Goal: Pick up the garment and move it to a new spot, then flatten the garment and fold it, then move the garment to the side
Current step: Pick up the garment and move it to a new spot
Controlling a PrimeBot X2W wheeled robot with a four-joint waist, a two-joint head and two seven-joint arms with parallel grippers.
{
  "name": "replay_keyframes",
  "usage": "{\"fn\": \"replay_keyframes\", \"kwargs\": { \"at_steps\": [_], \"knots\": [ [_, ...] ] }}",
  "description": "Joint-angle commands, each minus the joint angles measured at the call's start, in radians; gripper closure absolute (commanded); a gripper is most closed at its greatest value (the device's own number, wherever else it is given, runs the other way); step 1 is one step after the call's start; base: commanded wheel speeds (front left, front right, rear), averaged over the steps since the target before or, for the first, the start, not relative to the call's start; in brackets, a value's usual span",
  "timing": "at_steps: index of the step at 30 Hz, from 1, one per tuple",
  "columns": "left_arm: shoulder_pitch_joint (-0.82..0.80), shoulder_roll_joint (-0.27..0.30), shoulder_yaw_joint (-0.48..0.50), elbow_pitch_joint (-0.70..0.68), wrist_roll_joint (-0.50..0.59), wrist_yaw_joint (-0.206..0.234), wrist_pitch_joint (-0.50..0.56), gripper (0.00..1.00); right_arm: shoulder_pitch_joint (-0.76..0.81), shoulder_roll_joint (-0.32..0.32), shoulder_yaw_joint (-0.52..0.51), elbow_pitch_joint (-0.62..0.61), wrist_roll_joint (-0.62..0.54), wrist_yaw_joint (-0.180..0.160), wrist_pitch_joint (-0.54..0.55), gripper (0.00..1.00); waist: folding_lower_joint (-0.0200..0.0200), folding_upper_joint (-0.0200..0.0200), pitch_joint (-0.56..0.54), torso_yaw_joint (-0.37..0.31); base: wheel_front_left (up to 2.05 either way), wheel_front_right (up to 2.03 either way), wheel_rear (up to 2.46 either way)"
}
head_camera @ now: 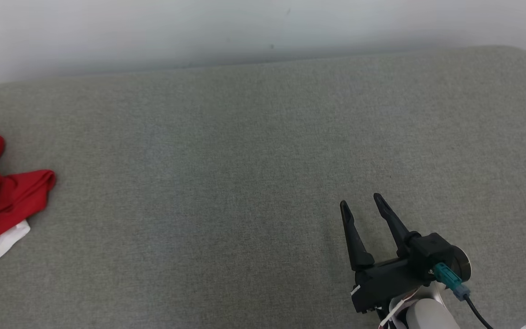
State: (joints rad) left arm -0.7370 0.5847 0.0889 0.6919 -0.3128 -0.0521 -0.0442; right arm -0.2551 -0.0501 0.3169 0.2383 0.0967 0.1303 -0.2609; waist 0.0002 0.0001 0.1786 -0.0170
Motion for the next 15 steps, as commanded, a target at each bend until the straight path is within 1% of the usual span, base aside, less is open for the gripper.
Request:
{"fn": "replay_keyframes", "kwargs": {
  "at_steps": [1,8,10,13,15],
  "knots": [
    [-0.015,0.011,-0.004,0.018,0.004,-0.007,0.010,0.00,-0.007,0.001,0.000,-0.004,-0.004,0.001,-0.005,0.00,-0.0002,-0.0001,0.030,-0.022,0.00,0.00,0.00],
    [-0.072,0.035,-0.035,0.115,0.008,-0.021,0.077,0.00,-0.024,0.000,-0.006,-0.012,-0.011,0.001,-0.006,0.00,-0.0002,-0.0001,0.075,-0.038,0.00,0.00,0.00],
    [-0.083,0.035,-0.045,0.149,0.006,-0.024,0.113,0.00,-0.031,0.000,-0.006,-0.012,-0.012,0.001,-0.006,0.00,-0.0002,-0.0001,0.085,-0.041,0.00,0.00,0.00],
    [-0.103,0.032,-0.051,0.184,-0.005,-0.032,0.138,0.00,-0.039,0.001,-0.008,-0.014,-0.014,0.001,-0.006,0.00,-0.0002,-0.0001,0.100,-0.045,0.00,0.00,0.00],
    [-0.108,0.037,-0.054,0.219,-0.007,-0.028,0.166,0.00,-0.038,0.000,-0.008,-0.017,-0.018,0.001,-0.006,0.00,-0.0002,-0.0001,0.107,-0.049,0.00,0.00,0.00]
  ]
}}
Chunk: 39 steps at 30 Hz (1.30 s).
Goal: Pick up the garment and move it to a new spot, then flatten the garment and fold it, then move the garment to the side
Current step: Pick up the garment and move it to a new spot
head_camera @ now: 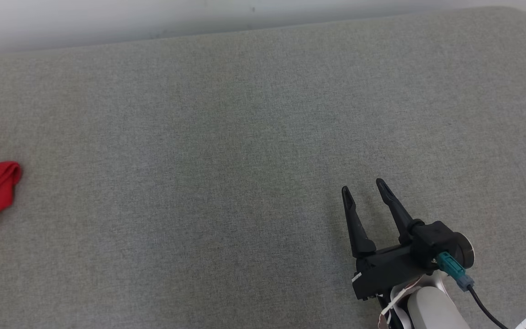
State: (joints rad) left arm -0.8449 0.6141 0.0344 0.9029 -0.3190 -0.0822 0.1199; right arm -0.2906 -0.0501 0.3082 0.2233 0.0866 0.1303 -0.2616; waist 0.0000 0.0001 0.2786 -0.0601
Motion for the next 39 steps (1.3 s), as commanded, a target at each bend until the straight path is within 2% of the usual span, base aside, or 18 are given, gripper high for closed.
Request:
{"fn": "replay_keyframes", "kwargs": {
  "at_steps": [1,8,13,15,29,39],
  "knots": [
    [-0.004,0.007,-0.004,0.024,-0.005,-0.002,0.018,0.00,-0.002,0.001,0.000,-0.003,-0.009,0.001,-0.006,0.00,0.0000,-0.0001,0.010,-0.006,0.00,0.00,0.00],
    [-0.034,0.009,-0.018,0.119,-0.027,-0.020,0.061,0.00,-0.011,0.000,-0.003,-0.009,-0.017,0.001,-0.005,0.00,0.0000,-0.0001,0.031,-0.014,0.00,0.00,0.00],
    [-0.052,0.017,-0.032,0.169,-0.021,-0.025,0.030,0.00,-0.016,0.000,-0.006,-0.010,-0.024,0.001,-0.005,0.00,0.0000,-0.0001,0.044,-0.018,0.00,0.00,0.00],
    [-0.060,0.022,-0.043,0.181,-0.009,-0.024,0.000,0.99,-0.016,0.001,-0.006,-0.012,-0.028,0.001,-0.005,0.00,0.0000,-0.0001,0.046,-0.018,0.00,0.00,0.00],
    [-0.148,0.039,-0.099,0.203,0.036,-0.033,-0.275,1.00,-0.008,0.000,-0.002,0.012,-0.013,0.001,-0.005,0.00,0.0000,-0.0001,-0.005,-0.006,0.00,0.00,0.00],
    [-0.258,0.011,-0.195,0.113,0.056,-0.045,-0.337,1.00,0.013,0.000,0.014,0.031,0.024,0.001,-0.005,0.00,0.0000,-0.0001,-0.085,-0.006,0.00,0.00,0.00]
  ]
}}
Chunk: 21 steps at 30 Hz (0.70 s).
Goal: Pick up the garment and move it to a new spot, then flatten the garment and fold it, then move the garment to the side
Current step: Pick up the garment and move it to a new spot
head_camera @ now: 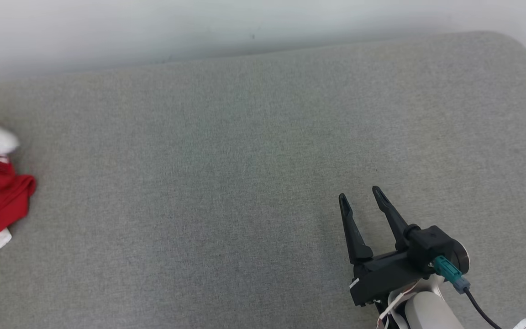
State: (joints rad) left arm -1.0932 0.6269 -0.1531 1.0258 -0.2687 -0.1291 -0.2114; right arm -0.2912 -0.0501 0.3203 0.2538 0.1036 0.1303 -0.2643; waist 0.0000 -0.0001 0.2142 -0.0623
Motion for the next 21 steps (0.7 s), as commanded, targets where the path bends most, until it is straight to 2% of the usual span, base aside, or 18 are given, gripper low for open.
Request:
{"fn": "replay_keyframes", "kwargs": {
  "at_steps": [1,5,10,19,20,21],
  "knots": [
    [-0.020,-0.007,-0.018,-0.025,0.005,0.001,-0.005,1.00,0.016,0.000,0.002,-0.001,0.011,0.001,-0.003,0.00,0.0000,0.0001,-0.026,-0.007,0.00,0.00,0.00],
    [-0.046,-0.040,-0.089,-0.127,-0.009,0.000,0.009,1.00,0.026,0.000,0.001,-0.008,0.030,0.001,-0.003,0.00,0.0000,0.0001,-0.052,-0.031,0.00,0.00,0.00],
    [-0.046,-0.051,-0.155,-0.263,-0.035,0.000,0.052,1.00,0.039,0.000,0.001,-0.012,0.046,0.001,-0.003,0.00,0.0000,0.0001,-0.083,-0.066,0.00,0.00,0.00],
    [0.019,-0.073,-0.218,-0.592,-0.074,0.001,0.189,1.00,0.057,0.000,-0.003,-0.020,0.068,0.001,-0.003,0.00,0.0000,0.0001,-0.114,-0.145,0.00,0.00,0.00],
    [0.019,-0.073,-0.218,-0.592,-0.074,0.001,0.189,1.00,0.057,0.000,-0.003,-0.020,0.068,0.001,-0.003,0.00,0.0000,0.0001,-0.114,-0.145,0.00,0.00,0.00],
    [0.032,-0.082,-0.231,-0.669,-0.079,0.007,0.222,1.00,0.060,0.000,-0.004,-0.021,0.072,0.001,-0.003,0.00,0.0000,0.0001,-0.118,-0.162,0.00,0.00,0.00]
  ]
}}
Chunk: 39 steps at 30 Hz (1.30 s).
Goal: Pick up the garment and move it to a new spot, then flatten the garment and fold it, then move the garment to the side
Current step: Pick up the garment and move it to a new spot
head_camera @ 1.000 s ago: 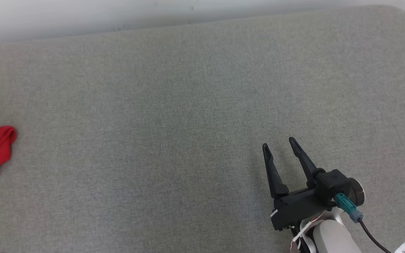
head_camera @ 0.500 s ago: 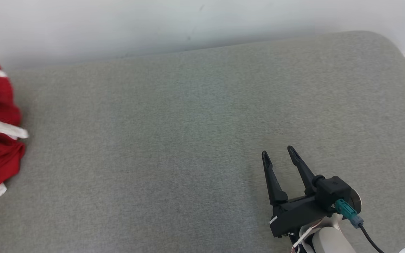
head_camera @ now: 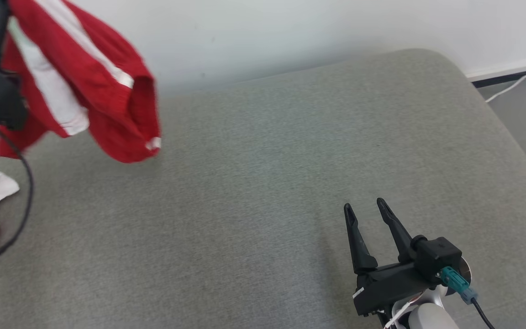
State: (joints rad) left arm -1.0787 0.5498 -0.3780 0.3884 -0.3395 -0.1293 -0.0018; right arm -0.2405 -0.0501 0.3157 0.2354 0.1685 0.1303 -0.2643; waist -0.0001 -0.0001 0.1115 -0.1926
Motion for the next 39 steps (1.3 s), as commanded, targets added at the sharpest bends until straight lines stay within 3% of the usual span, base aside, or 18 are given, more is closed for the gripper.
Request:
{"fn": "replay_keyframes", "kwargs": {
  "at_steps": [1,12,21,30,39],
  "knots": [
    [0.021,-0.008,-0.010,-0.065,-0.011,0.009,0.027,1.00,0.011,0.001,0.003,-0.003,0.009,0.001,-0.003,0.00,0.0001,0.0001,-0.018,-0.040,0.00,0.00,0.00],
    [0.085,-0.090,-0.092,-0.311,-0.032,0.031,0.127,1.00,0.008,0.001,-0.004,-0.010,0.017,0.001,-0.003,0.00,0.0001,0.0001,-0.014,-0.091,0.00,0.00,0.00],
    [0.241,-0.128,-0.168,-0.400,-0.039,0.062,0.129,1.00,0.010,0.001,-0.016,-0.020,0.013,0.001,-0.003,0.00,0.0001,0.0001,0.006,-0.091,0.00,0.00,0.00],
    [0.417,-0.143,-0.202,-0.334,-0.077,0.089,0.064,1.00,0.003,0.001,-0.016,-0.014,0.002,0.001,-0.003,0.00,0.0001,0.0001,0.014,-0.062,0.00,0.00,0.00],
    [0.513,-0.224,-0.246,-0.162,-0.100,0.089,-0.056,1.00,-0.010,0.000,-0.005,-0.002,-0.001,0.001,-0.003,0.00,0.0001,0.0001,0.022,-0.034,0.00,0.00,0.00]
  ]
}}
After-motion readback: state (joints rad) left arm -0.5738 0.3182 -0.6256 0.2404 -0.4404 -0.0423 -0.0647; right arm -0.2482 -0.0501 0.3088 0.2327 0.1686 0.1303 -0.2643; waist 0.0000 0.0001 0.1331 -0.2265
